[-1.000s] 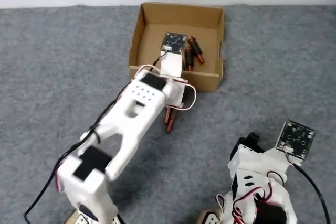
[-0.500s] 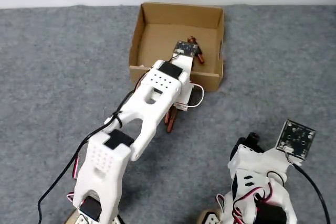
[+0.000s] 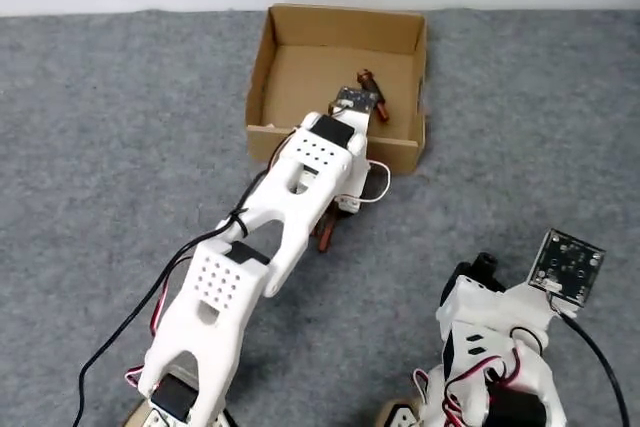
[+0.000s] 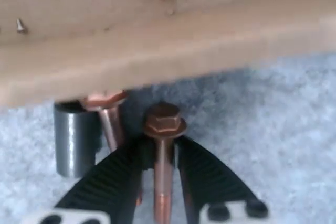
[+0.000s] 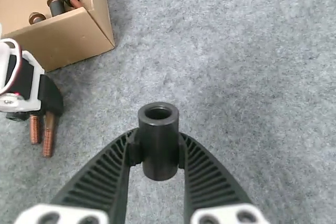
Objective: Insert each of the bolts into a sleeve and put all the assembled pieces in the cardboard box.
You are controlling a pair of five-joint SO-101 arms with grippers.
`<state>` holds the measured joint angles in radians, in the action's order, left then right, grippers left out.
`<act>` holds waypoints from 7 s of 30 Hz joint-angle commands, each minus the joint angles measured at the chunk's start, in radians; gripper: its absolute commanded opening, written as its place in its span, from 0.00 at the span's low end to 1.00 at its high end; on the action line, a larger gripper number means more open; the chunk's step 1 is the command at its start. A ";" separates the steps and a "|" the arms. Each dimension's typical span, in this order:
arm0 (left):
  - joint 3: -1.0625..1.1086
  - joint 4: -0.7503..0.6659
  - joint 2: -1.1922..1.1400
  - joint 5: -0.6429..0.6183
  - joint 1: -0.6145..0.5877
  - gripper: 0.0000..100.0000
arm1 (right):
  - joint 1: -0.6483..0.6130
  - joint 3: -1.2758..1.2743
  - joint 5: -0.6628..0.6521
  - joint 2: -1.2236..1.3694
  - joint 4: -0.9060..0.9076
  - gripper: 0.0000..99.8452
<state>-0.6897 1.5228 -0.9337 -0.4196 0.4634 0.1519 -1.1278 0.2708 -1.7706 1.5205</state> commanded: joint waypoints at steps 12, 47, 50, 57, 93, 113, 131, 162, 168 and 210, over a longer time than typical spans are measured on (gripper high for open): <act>-0.286 0.181 -0.118 -0.015 -0.014 0.00 | 0.007 0.002 0.014 -0.002 -0.027 0.01; -0.073 0.230 0.812 0.107 0.037 0.00 | 0.004 0.000 0.006 -0.004 -0.027 0.01; 0.119 0.199 0.970 0.109 0.040 0.00 | 0.004 0.000 0.006 -0.004 -0.025 0.01; 0.547 0.006 1.323 0.110 0.041 0.00 | -0.077 -0.003 -0.049 -0.031 -0.018 0.01; 1.913 -0.608 2.743 -0.218 0.095 0.00 | -0.868 -0.104 -0.328 -0.030 -0.242 0.01; 1.945 -0.643 2.743 -0.288 0.160 0.00 | -0.943 -0.101 -0.450 -0.030 -0.292 0.01; 2.034 -0.542 2.743 -0.213 0.204 0.00 | -0.937 -0.098 -0.451 -0.031 -0.348 0.01; 1.920 -0.417 2.743 0.000 -0.009 0.17 | -0.696 -0.115 -0.351 -0.030 -0.351 0.01; 1.922 -0.448 2.743 0.014 -0.236 0.01 | -0.611 -0.072 -0.313 -0.030 -0.351 0.01; 2.374 -0.517 2.739 0.201 -0.681 0.00 | -0.328 1.198 -0.307 2.029 -0.921 0.01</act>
<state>1.6947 1.0273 1.8021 -0.2340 -0.2056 -0.1918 -0.0675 -0.0391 0.1811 0.6276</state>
